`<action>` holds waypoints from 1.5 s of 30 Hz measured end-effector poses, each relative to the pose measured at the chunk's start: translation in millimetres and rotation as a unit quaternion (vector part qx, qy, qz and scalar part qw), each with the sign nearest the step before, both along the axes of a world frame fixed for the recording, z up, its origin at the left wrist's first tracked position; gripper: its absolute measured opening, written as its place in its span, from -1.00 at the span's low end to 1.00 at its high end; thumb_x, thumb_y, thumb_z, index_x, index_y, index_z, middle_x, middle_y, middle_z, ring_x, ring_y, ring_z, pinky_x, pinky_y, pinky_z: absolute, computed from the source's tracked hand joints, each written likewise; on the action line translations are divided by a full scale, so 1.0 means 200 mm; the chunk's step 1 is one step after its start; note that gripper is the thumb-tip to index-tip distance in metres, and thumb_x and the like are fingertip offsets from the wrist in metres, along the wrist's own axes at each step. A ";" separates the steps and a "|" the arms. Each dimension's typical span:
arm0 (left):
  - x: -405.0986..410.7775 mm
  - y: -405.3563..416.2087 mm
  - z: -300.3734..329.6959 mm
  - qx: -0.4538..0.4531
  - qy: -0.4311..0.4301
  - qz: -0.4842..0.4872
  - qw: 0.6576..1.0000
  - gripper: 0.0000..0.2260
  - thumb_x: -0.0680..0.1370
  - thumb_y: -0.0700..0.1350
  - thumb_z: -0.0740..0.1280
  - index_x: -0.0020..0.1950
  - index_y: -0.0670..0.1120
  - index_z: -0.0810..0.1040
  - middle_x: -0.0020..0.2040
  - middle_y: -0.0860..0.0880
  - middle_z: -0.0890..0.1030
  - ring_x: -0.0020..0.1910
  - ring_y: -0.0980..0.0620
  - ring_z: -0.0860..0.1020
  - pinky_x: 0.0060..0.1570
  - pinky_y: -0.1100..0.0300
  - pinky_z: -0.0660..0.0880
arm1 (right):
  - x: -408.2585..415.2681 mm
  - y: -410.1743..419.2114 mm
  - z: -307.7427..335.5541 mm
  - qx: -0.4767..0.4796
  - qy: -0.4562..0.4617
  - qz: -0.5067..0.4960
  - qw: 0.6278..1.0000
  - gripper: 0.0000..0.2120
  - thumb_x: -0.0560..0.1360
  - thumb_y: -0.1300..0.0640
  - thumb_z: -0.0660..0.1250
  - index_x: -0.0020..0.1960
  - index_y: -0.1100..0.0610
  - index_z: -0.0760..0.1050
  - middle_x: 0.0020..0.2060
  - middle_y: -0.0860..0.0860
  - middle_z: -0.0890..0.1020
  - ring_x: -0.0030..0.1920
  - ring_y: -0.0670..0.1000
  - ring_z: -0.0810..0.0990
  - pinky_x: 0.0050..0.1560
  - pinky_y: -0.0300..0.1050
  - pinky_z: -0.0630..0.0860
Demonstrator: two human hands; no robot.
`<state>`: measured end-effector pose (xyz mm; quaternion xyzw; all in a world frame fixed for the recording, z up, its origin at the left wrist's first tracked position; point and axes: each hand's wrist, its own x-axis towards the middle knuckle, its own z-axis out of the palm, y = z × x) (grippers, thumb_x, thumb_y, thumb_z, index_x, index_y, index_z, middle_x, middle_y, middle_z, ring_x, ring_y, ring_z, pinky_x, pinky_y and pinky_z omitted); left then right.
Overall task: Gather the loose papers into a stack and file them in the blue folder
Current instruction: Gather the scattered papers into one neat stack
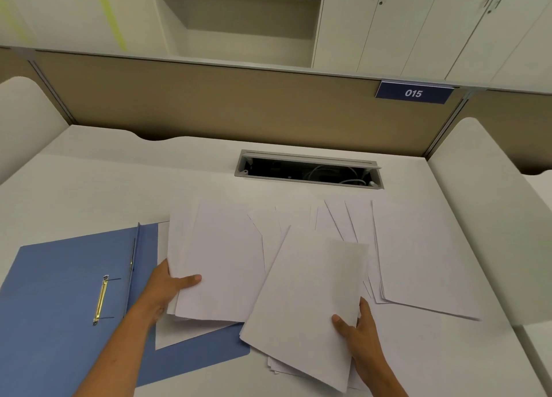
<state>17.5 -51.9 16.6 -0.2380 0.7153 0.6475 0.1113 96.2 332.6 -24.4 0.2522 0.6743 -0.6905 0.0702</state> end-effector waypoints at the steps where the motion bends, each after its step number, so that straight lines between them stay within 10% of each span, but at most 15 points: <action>1: 0.00 -0.03 0.05 0.000 0.011 -0.004 1.000 -0.40 0.31 -0.27 0.55 0.31 -0.14 0.44 0.10 -0.09 0.61 0.08 -0.13 0.58 0.08 -0.04 0.53 | 0.01 0.00 0.00 -0.005 0.000 0.001 1.000 -0.46 0.47 0.29 0.41 0.34 0.01 0.29 0.16 0.03 0.57 0.11 0.16 0.61 0.09 0.23 0.58; 9: 0.01 -0.14 0.58 0.020 0.164 -0.025 0.986 -0.20 -0.03 0.17 0.65 0.17 0.06 0.53 0.06 0.03 0.69 -0.02 0.04 0.68 -0.19 0.16 0.64 | 0.01 -0.04 0.02 -0.047 0.003 0.035 0.998 -0.50 0.49 0.32 0.37 0.34 0.02 0.31 0.17 0.04 0.58 0.10 0.12 0.62 0.00 0.04 0.64; 15: 0.01 0.07 0.73 0.128 0.240 -0.032 0.962 -0.57 0.37 -0.28 0.40 0.21 -0.02 0.52 0.02 -0.01 0.69 -0.01 -0.03 0.66 -0.16 0.11 0.63 | -0.03 -0.15 0.03 -0.072 -0.010 0.066 0.995 -0.51 0.49 0.28 0.38 0.32 -0.04 0.32 0.20 0.06 0.57 0.12 0.16 0.61 0.09 0.16 0.60; 25: 0.08 0.32 0.34 0.089 0.069 -0.135 0.984 -0.27 0.19 -0.05 0.65 0.30 0.01 0.44 0.16 -0.05 0.65 0.09 -0.04 0.64 -0.01 0.05 0.60 | -0.10 -0.17 0.22 -0.091 0.070 0.079 0.990 -0.17 0.10 -0.17 0.63 0.27 0.06 0.42 0.07 0.09 0.67 0.03 0.17 0.68 -0.01 0.20 0.63; 30: 0.10 0.30 0.27 0.014 0.011 -0.172 0.985 -0.26 0.22 0.03 0.61 0.32 0.05 0.36 0.18 0.01 0.58 0.12 -0.01 0.59 0.03 0.05 0.60 | -0.11 -0.14 0.23 -0.079 0.073 0.081 0.991 -0.53 0.44 0.28 0.44 0.27 0.01 0.41 0.08 0.11 0.66 0.01 0.18 0.69 0.00 0.24 0.62; 37: 0.04 0.20 0.25 0.082 0.006 -0.101 0.992 -0.21 0.10 0.42 0.48 0.20 0.03 0.54 0.07 -0.07 0.68 -0.02 -0.06 0.65 -0.10 0.08 0.58 | -0.07 -0.12 0.25 -0.116 0.043 0.104 0.987 -0.55 0.51 0.39 0.31 0.28 -0.01 0.41 0.09 0.12 0.67 0.03 0.22 0.68 -0.04 0.17 0.63; 41: 0.04 0.25 0.20 0.179 -0.028 -0.071 0.981 -0.47 0.40 0.26 0.34 0.29 0.02 0.51 0.17 -0.03 0.65 0.17 -0.05 0.60 0.26 0.01 0.45 | -0.07 -0.16 0.26 -0.115 0.026 0.140 0.983 -0.53 0.52 0.38 0.31 0.32 -0.02 0.39 0.13 0.12 0.66 0.07 0.21 0.66 0.03 0.24 0.61; 45: 0.07 0.40 0.21 0.098 0.017 -0.125 0.987 -0.57 0.44 0.01 0.45 0.29 0.07 0.46 0.15 0.04 0.64 0.11 0.05 0.62 0.03 0.17 0.57 | -0.07 -0.21 0.28 -0.089 0.024 0.159 0.983 -0.67 0.58 0.26 0.24 0.32 0.04 0.39 0.12 0.12 0.65 0.04 0.13 0.68 -0.03 0.08 0.64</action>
